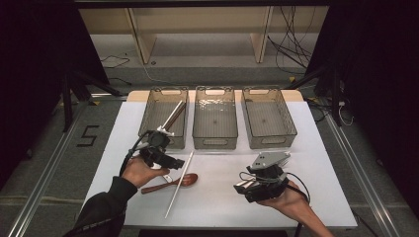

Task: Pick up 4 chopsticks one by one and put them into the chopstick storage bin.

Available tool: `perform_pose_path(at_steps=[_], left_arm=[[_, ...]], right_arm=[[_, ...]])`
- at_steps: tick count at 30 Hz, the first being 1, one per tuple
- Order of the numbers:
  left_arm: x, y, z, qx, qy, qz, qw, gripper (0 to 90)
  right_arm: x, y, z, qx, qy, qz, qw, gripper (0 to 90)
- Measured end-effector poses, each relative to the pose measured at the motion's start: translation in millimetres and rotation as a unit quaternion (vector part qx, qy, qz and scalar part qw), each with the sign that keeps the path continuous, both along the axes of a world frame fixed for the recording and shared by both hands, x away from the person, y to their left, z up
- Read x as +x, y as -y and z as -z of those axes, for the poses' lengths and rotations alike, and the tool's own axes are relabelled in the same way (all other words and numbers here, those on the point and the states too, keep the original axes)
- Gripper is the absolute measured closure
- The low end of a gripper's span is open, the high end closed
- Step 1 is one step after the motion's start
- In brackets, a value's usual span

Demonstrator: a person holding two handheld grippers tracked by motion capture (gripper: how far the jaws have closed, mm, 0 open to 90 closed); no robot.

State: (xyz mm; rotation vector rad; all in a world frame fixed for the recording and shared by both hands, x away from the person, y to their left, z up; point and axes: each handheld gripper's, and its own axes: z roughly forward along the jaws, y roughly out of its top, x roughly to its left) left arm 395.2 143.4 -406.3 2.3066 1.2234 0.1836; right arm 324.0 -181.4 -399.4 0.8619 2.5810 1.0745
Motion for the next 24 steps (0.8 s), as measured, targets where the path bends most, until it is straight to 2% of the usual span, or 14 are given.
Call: perform_pose_path(at_steps=[4,7,18,24], left_arm=[[-12.3,4.0,10.4,0.025,-0.011,0.010,0.9996,16.4],[-17.8,8.2,16.4,0.036,-0.017,0.015,0.9991,16.5],[-30.5,14.8,25.8,0.050,-0.040,0.035,0.9973,19.6],[-33.8,16.3,28.7,0.054,-0.043,0.040,0.9968,20.5]], right_arm=[[-0.1,0.2,-0.1,0.000,0.001,0.000,1.0000,26.5],[-0.3,-0.3,-0.1,-0.001,0.000,0.001,1.0000,26.5],[-0.6,-0.7,0.1,-0.002,-0.001,0.002,1.0000,26.5],[-0.8,-0.5,0.1,-0.003,0.000,0.002,1.0000,26.5]])
